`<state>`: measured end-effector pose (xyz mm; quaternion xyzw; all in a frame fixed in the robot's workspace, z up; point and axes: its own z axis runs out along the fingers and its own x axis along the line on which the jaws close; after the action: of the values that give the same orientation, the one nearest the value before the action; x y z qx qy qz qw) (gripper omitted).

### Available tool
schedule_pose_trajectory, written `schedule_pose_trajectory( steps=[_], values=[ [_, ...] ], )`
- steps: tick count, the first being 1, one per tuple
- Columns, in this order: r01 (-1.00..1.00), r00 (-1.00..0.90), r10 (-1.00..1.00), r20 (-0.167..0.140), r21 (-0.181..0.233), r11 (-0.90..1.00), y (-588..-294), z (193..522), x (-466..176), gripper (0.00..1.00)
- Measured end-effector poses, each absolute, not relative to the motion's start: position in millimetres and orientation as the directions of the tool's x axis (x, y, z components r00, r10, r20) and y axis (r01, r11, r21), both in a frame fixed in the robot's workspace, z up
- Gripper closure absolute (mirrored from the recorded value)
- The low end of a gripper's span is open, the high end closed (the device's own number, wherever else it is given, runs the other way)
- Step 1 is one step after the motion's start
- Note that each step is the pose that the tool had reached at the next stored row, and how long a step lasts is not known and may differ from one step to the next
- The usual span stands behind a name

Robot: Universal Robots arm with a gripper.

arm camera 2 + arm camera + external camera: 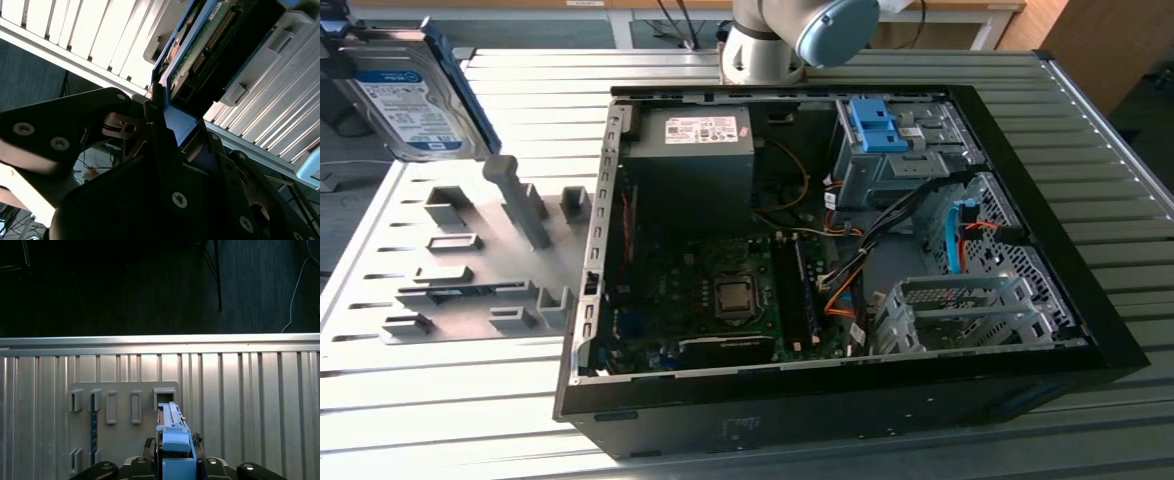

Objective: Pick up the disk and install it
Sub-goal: 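Pick up the disk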

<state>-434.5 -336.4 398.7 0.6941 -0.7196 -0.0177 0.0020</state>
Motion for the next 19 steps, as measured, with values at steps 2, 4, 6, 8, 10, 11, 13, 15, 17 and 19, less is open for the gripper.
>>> schedule_pose_trajectory(
  steps=[2,4,6,8,10,11,13,15,17,19],
  values=[
    [-0.999,-0.036,-0.999,-0.022,0.028,0.036,-336,400,-435,0.63],
    [-0.999,-0.036,-0.999,-0.022,0.028,0.036,-336,401,-435,0.63],
    [-0.999,-0.036,-0.999,-0.022,0.028,0.036,-336,403,-435,0.63],
    [-0.999,-0.036,-0.999,-0.022,0.028,0.036,-336,404,-435,0.63],
    [-0.999,-0.036,-0.999,-0.022,0.028,0.036,-336,405,-435,0.63],
    [-0.999,-0.036,-0.999,-0.022,0.028,0.036,-336,407,-434,0.63],
    [-0.999,-0.036,-0.999,-0.022,0.028,0.036,-336,410,-435,0.63],
    [-0.999,-0.036,-0.999,-0.022,0.028,0.036,-336,413,-434,0.63],
    [-0.999,-0.036,-0.999,-0.022,0.028,0.036,-336,417,-434,0.63],
    [-0.999,-0.036,-0.999,-0.022,0.028,0.036,-336,419,-435,0.63]
  ],
)
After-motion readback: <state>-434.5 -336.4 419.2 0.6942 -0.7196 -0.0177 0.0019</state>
